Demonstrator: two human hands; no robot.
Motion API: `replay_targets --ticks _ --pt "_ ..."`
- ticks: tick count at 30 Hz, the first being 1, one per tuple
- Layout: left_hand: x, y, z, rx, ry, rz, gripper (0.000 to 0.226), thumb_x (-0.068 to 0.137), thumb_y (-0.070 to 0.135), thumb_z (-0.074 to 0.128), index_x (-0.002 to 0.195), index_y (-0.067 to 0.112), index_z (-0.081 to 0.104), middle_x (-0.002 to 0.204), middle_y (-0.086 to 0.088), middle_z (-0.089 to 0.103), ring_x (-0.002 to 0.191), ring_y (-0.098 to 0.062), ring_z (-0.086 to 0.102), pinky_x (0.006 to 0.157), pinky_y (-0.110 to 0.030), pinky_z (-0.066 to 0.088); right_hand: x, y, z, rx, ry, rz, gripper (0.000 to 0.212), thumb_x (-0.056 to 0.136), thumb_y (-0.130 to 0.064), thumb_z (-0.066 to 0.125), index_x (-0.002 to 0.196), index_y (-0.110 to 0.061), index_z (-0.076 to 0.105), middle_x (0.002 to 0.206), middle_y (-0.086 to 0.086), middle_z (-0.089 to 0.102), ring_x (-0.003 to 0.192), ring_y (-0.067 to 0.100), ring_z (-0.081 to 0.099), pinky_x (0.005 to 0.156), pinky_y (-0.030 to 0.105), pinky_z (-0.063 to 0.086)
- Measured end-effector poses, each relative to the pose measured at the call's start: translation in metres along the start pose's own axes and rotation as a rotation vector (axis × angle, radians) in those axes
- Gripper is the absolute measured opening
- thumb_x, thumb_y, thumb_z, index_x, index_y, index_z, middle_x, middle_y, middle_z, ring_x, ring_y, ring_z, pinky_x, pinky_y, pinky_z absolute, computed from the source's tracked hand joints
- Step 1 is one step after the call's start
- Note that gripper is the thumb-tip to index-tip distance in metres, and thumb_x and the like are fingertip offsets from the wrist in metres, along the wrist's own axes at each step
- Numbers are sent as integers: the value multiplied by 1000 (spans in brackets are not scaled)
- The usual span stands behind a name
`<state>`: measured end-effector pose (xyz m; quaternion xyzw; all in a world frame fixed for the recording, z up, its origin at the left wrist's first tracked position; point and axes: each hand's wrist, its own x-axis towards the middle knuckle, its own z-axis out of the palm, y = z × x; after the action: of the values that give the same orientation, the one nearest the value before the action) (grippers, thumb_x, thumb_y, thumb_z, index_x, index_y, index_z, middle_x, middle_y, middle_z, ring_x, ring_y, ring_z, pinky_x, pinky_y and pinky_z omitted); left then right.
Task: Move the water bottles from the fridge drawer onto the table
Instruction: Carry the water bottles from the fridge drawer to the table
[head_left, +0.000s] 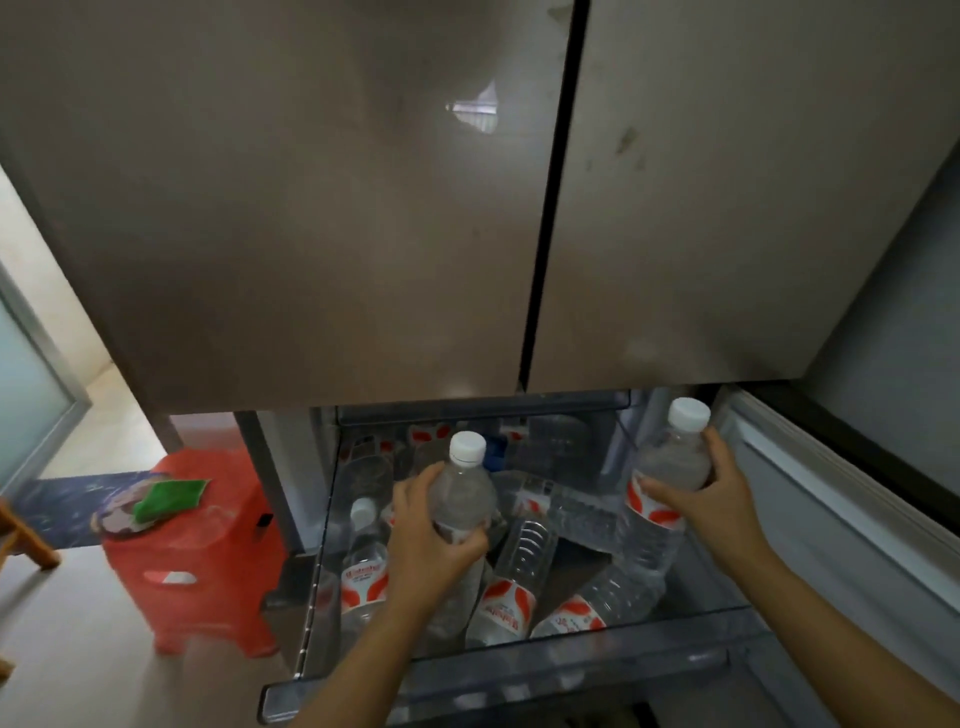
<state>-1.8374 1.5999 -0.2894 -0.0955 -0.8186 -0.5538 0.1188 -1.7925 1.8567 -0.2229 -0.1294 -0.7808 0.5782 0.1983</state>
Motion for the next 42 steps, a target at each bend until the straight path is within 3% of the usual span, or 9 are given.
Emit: replay_targets --ticks 4,9,16,21,25,28,30,35,42 --pt "0 -1 4 -35 38 30 81 58 6 84 119 29 36 114 3 38 107 -14 45 82 -11 33 -7 17 -2 -8 85 18 57 71 3 74 112 -25 46 103 -3 58 103 23 54 87 33 43" --pt "-2 -7 4 -63 43 39 81 53 14 85 118 27 39 109 10 41 99 -8 46 81 -12 34 -6 35 -6 -43 173 121 70 68 -4 80 127 -13 43 121 13 54 111 29 53 95 38 44" --pt "-7 6 2 29 229 113 82 53 -2 85 116 22 39 110 1 39 98 -9 43 84 -12 33 -2 42 -2 -44 99 48 61 70 -3 77 119 -16 44 114 4 52 106 20 52 92 36 44" --pt "-46 44 -7 -13 555 65 77 50 43 68 120 24 41 114 3 38 104 -5 39 90 -23 39 3 49 -21 -43 -24 31 69 69 -7 78 128 -8 43 123 14 53 113 31 53 97 49 44" --pt "-81 77 -25 62 659 65 82 53 21 85 112 45 33 119 3 39 111 -12 42 92 -32 45 13 38 -27 -53 -147 -36 62 70 -7 78 123 -8 46 117 12 56 109 32 55 87 38 47" --pt "-110 110 -43 131 753 34 82 58 2 83 123 22 37 124 -10 42 114 -17 43 94 -46 48 11 21 -22 -154 -286 -169 72 68 -9 79 130 -12 43 127 12 48 118 30 49 94 38 42" --pt "-130 130 -61 159 809 28 84 60 0 82 130 6 35 130 -14 42 117 -19 43 92 -40 48 4 0 -14 -196 -361 -293 77 68 -11 80 134 -14 41 130 12 43 120 30 45 96 37 37" --pt "-197 153 -107 342 925 4 84 53 38 71 126 11 40 117 2 41 111 -16 44 84 -23 43 -45 -70 8 -3 -561 -425 79 66 -11 81 134 -16 40 125 3 45 114 21 47 96 39 42" --pt "-325 153 -140 434 1185 -187 82 50 33 69 126 12 43 111 2 39 96 -4 40 78 -2 31 -145 -109 50 91 -921 -489 79 64 -9 82 131 -18 41 129 6 49 115 23 49 88 37 48"
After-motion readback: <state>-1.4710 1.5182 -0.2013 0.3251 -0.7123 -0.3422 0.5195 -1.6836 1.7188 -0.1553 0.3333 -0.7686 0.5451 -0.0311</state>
